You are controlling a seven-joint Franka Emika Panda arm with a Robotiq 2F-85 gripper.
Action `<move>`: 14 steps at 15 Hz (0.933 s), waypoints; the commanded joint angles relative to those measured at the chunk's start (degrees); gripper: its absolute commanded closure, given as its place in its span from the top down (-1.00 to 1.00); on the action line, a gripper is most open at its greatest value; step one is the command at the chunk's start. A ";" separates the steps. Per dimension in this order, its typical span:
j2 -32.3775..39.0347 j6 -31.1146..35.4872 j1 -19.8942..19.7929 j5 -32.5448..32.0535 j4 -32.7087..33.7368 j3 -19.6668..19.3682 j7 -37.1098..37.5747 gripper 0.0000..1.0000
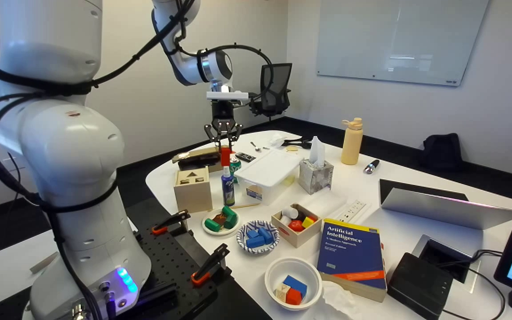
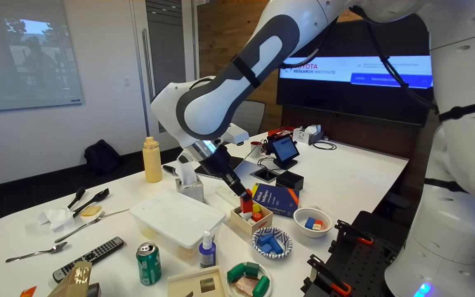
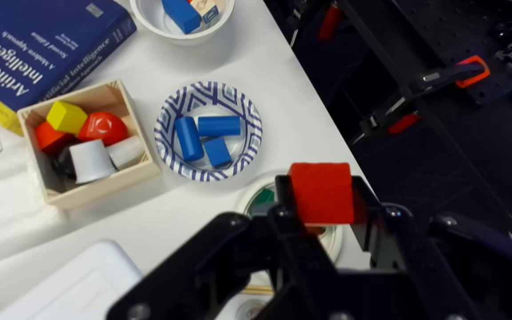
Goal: Put three blocks inside the cube-shaped object
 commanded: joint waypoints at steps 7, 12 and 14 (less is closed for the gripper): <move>6.20 2.92 9.04 -1.70 6.33 4.01 8.19 -0.83; 9.83 10.41 10.74 -1.10 5.84 3.88 13.53 -0.83; 11.30 11.56 11.23 -0.91 5.98 3.57 15.28 -0.83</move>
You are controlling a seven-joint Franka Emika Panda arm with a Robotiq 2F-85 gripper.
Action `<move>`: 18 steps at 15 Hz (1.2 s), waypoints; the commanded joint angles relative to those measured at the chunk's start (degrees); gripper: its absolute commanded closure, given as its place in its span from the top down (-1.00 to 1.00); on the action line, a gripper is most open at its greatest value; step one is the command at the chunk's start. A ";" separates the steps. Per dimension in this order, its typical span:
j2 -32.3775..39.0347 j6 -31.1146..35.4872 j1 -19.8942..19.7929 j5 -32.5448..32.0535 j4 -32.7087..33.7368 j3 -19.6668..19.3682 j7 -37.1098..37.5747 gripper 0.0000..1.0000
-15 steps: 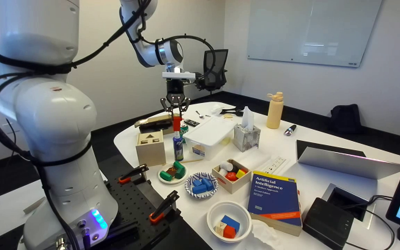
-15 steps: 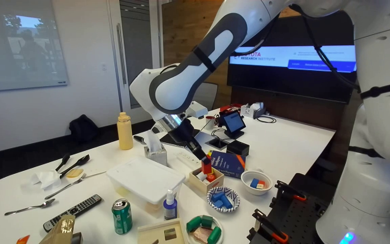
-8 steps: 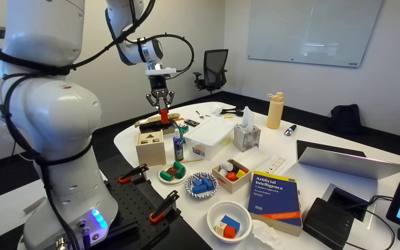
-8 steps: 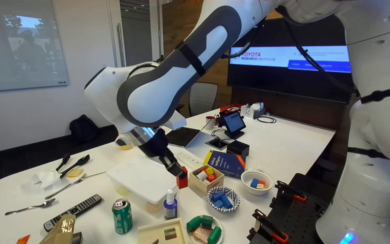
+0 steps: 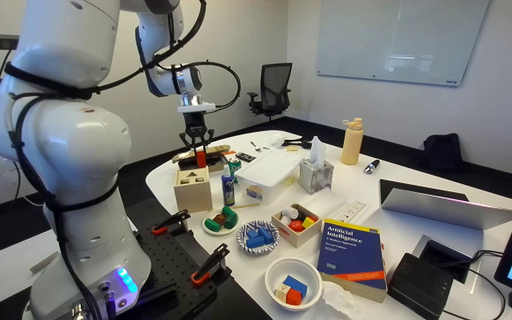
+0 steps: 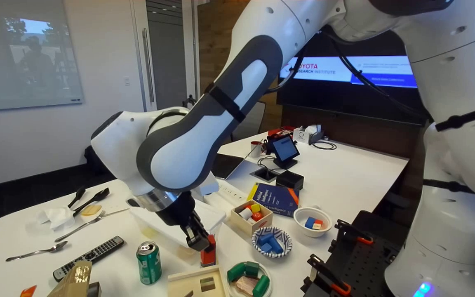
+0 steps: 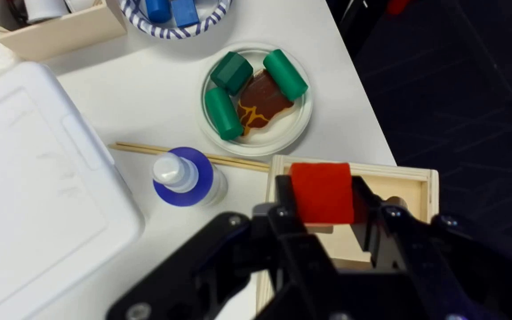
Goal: Put three blocks inside the cube-shaped object
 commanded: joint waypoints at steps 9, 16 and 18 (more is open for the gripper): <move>5.92 4.32 2.04 1.85 1.03 -0.88 5.29 -0.83; 7.68 3.91 2.94 1.41 2.12 -1.55 7.84 -0.83; 7.93 4.05 3.05 1.20 2.34 -1.88 8.73 -0.83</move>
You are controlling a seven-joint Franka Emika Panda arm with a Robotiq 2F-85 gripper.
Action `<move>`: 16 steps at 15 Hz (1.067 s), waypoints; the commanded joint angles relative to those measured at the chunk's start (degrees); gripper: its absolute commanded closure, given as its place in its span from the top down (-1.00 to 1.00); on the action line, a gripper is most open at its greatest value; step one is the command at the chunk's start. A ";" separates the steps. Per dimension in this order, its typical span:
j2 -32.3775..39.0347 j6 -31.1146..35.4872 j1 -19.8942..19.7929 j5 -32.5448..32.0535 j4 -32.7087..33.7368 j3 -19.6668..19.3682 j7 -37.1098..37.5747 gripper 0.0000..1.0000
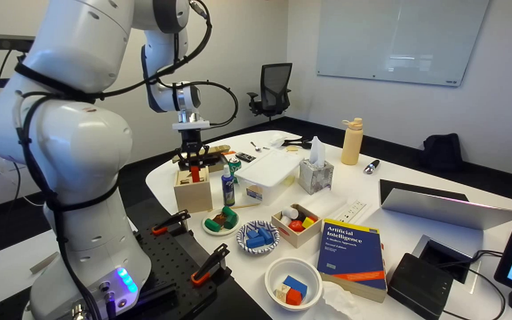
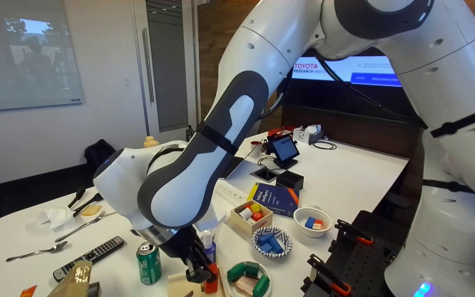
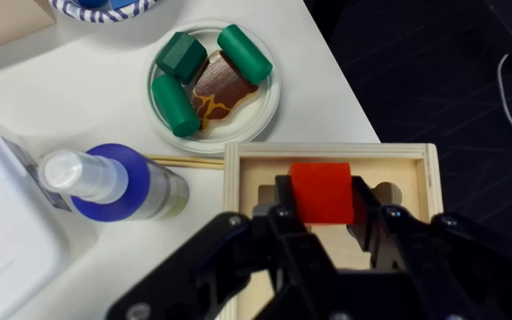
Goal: Put three blocks inside the cube-shaped object
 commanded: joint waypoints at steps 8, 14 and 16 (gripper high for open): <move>1.76 -0.35 2.02 0.05 2.83 -2.44 2.92 -0.83; 3.64 -1.02 2.38 0.02 4.59 -2.46 2.51 -0.83; 3.47 -0.71 2.52 0.04 4.45 -2.44 2.89 0.19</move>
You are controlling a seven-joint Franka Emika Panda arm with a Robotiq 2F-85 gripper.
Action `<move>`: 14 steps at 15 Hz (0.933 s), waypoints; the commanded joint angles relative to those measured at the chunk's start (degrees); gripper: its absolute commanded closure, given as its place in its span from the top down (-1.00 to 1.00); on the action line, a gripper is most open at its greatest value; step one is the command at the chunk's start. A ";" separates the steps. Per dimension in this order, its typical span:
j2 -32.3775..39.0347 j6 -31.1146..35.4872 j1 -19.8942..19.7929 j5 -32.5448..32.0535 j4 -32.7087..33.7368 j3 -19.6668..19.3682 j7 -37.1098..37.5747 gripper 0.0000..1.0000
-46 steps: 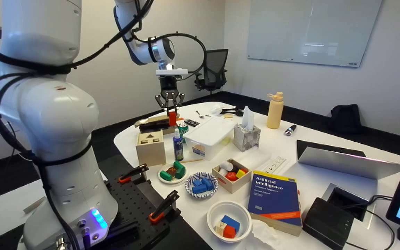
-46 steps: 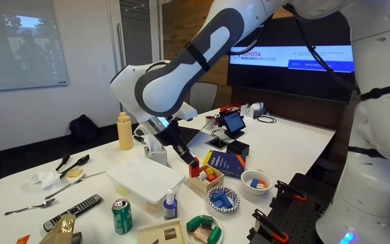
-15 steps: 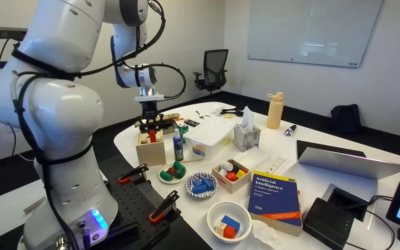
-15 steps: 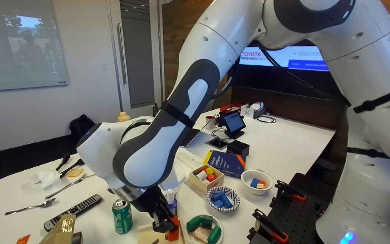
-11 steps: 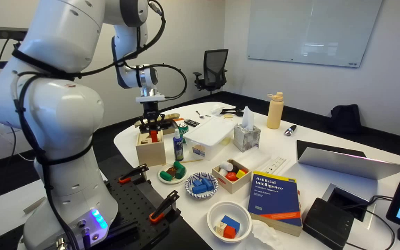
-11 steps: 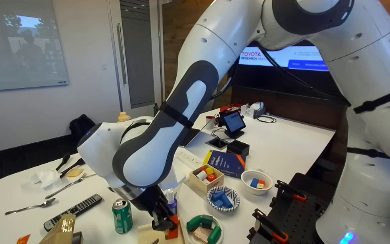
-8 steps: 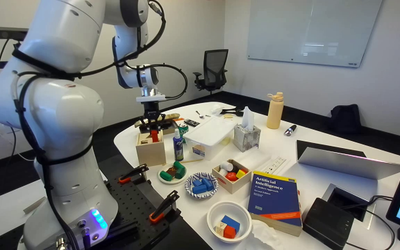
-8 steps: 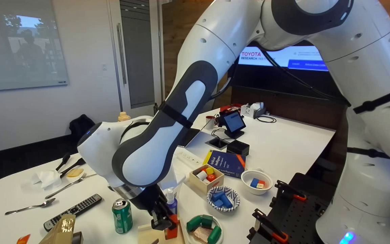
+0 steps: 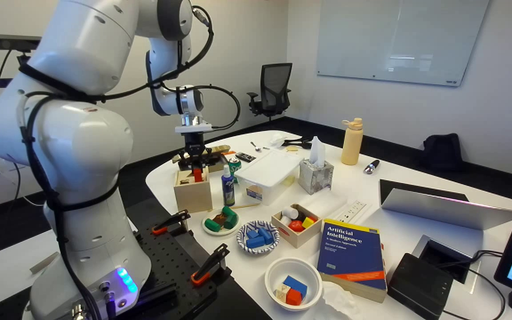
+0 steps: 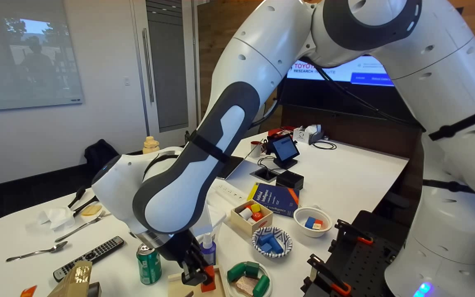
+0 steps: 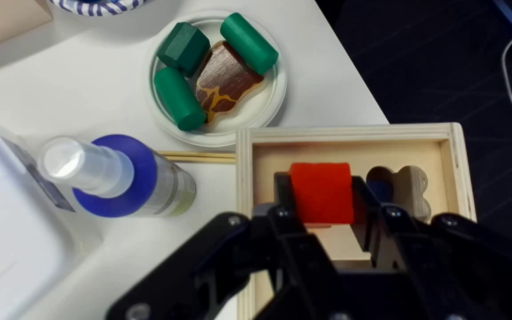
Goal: Put three blocks inside the cube-shaped object
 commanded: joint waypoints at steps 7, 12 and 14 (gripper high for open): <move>-16.54 -1.06 -1.98 4.77 -12.06 1.42 1.46 1.00; -32.20 -5.12 -5.23 11.51 -23.09 0.22 6.63 1.00; -26.42 -4.54 -4.43 9.40 -17.96 0.61 5.08 1.00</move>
